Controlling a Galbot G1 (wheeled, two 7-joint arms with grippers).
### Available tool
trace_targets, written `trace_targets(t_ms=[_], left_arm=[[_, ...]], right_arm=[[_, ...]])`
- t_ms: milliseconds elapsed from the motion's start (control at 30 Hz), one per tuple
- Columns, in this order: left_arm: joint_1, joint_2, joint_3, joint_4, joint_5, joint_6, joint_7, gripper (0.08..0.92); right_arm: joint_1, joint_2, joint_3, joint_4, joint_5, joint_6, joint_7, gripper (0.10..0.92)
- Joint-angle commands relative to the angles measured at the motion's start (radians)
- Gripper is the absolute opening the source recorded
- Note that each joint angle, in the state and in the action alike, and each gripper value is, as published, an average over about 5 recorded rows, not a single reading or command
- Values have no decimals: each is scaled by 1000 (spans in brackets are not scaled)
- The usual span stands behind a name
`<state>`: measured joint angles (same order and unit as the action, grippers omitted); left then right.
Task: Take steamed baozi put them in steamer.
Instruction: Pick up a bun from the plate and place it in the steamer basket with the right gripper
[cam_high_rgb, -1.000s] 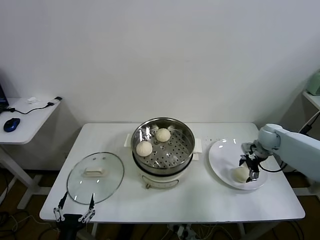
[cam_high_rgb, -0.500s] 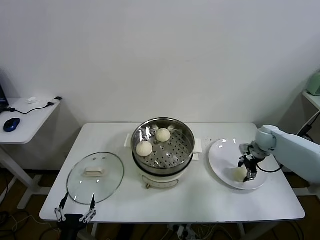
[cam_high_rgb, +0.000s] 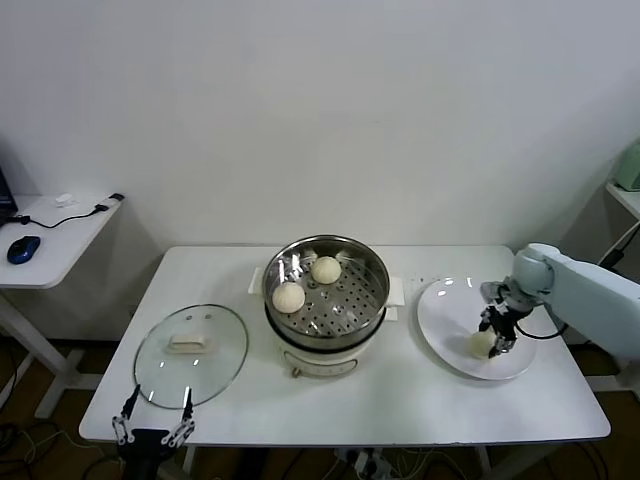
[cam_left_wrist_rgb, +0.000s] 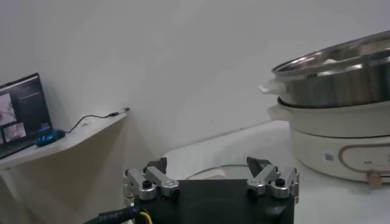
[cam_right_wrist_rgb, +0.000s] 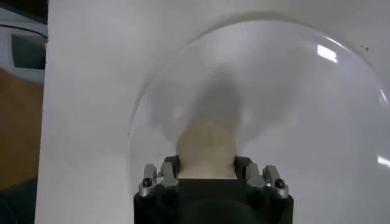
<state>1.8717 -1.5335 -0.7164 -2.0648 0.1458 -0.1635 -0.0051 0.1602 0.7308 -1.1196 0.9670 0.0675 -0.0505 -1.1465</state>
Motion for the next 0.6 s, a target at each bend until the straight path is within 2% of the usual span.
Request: trace_targets(t_ms=[33, 367, 467, 600], left_arm=[[2, -1, 1, 0, 1, -1, 0, 823], [5, 1, 7, -6, 8, -1, 1, 823], [8, 1, 7, -9, 9, -2, 1, 823], [11, 2, 2, -11, 7, -3, 1, 823]], right_arm=[[173, 29, -79, -6, 32, 109, -32, 582], [683, 296, -383, 33, -14, 604, -49, 582], [737, 359, -406, 113, -62, 693, -15, 584], [721, 417, -367, 206, -117, 735, 23, 585]])
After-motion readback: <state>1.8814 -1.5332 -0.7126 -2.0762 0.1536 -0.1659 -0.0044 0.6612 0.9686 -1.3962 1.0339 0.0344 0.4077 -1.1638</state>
